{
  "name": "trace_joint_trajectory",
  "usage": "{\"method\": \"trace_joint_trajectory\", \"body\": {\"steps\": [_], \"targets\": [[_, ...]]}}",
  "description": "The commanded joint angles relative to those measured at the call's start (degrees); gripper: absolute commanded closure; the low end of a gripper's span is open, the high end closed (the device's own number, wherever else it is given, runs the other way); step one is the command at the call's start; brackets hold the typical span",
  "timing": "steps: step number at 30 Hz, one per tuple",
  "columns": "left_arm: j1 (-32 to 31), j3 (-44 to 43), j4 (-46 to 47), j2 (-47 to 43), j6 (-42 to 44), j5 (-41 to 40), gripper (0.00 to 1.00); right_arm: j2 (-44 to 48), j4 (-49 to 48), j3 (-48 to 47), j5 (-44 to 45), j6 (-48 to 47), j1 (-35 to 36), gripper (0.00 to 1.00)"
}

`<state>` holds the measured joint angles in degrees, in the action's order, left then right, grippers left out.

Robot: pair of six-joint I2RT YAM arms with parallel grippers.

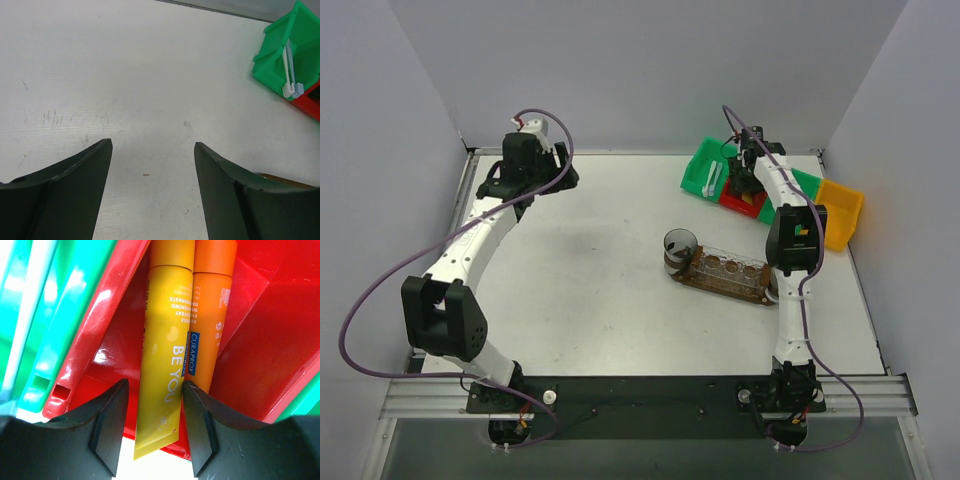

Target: Prepare toiletry sets of a toothbrush and toothpaste on the tray

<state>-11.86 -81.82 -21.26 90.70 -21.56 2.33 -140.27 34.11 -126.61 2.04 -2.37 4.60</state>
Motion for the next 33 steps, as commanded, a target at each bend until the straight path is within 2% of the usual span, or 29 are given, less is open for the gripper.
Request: {"method": "trace_joint_trajectory", "body": {"steps": [1,14,21,28,33], "targets": [[0.52,-2.99,0.60,0.36,1.00,0.93,0.23,-0.80,1.58,0.13,3.93,0.62,0.85,0.58],[1.13,-1.76,1.48,-0.52,0.82,0.66,0.23,0.43,1.49,0.75,16.40,-0.09,2.52,0.71],[1.13,-1.15,2.01,-1.05,0.91,0.84,0.23,2.10,-0.71,2.24,18.96,-1.23,3.31,0.77],[1.13,-0.71,2.53,-1.57,1.17,1.01,0.23,2.54,-0.71,3.03,20.10,-1.58,3.22,0.98],[1.22,-0.44,3.68,-1.58,1.70,2.24,0.23,4.03,-0.88,2.24,20.19,-1.94,3.22,1.00]]}}
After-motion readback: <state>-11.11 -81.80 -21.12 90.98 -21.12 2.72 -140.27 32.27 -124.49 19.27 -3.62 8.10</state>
